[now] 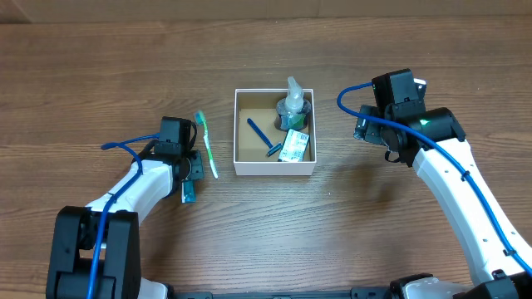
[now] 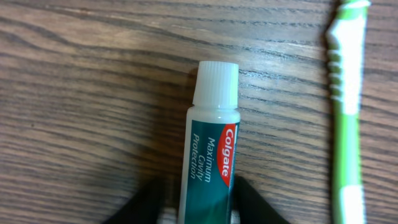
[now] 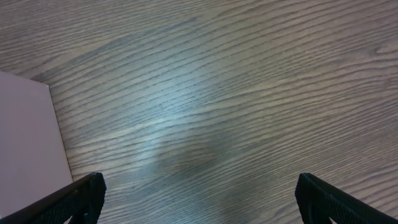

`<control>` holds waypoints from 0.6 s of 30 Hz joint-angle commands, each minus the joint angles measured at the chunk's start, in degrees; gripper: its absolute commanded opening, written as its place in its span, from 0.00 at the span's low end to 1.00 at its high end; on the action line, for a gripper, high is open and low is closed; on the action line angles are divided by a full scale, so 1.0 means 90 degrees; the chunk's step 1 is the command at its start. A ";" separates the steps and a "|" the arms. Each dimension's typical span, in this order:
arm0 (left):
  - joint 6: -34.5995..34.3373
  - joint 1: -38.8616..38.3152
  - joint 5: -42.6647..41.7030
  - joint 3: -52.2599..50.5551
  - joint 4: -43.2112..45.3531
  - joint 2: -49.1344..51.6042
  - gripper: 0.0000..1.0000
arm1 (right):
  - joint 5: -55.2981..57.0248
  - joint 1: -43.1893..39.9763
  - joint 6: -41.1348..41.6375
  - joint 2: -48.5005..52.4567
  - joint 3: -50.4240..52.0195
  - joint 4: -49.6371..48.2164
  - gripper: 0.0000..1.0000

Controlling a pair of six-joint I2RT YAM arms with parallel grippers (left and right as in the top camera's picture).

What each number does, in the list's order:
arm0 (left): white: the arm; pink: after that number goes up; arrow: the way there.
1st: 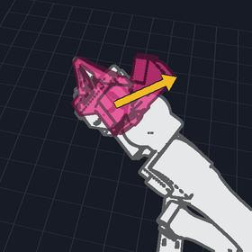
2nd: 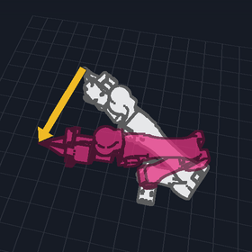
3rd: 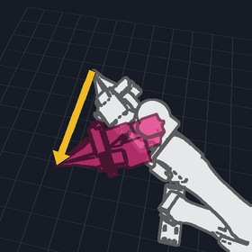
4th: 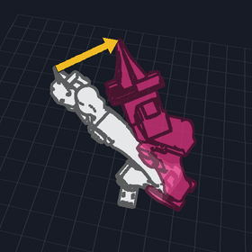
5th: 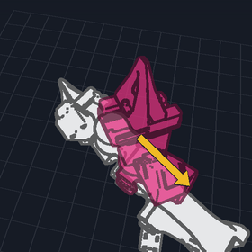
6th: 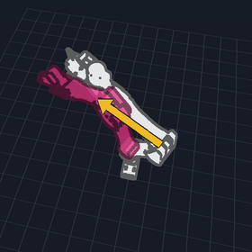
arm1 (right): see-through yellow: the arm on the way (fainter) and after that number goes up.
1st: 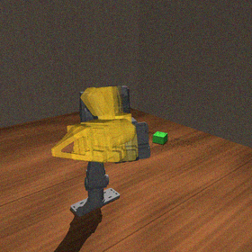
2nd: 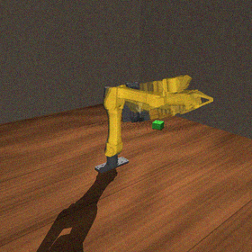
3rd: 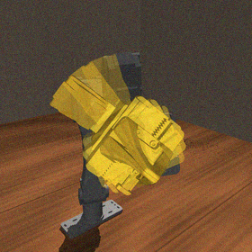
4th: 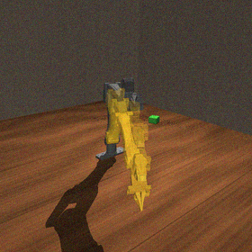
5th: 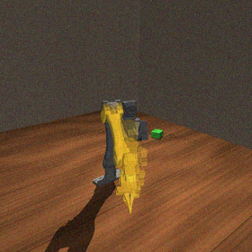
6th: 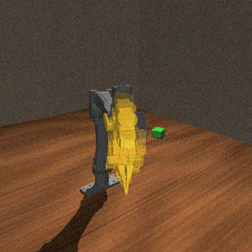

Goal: Pack container
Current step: 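Grasp the toothpaste tube with the left gripper and lift it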

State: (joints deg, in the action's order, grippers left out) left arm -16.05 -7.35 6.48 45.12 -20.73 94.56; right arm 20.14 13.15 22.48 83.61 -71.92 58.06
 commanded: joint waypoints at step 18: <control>0.0262 0.0010 0.0138 0.2084 -0.1817 0.0022 0.08 | 0.0087 -0.0017 0.0032 -0.0109 -0.0136 -0.0032 1.00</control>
State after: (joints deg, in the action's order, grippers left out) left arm -14.57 -7.35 7.14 55.68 -33.12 95.00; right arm 20.12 13.17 22.46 83.61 -71.92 58.00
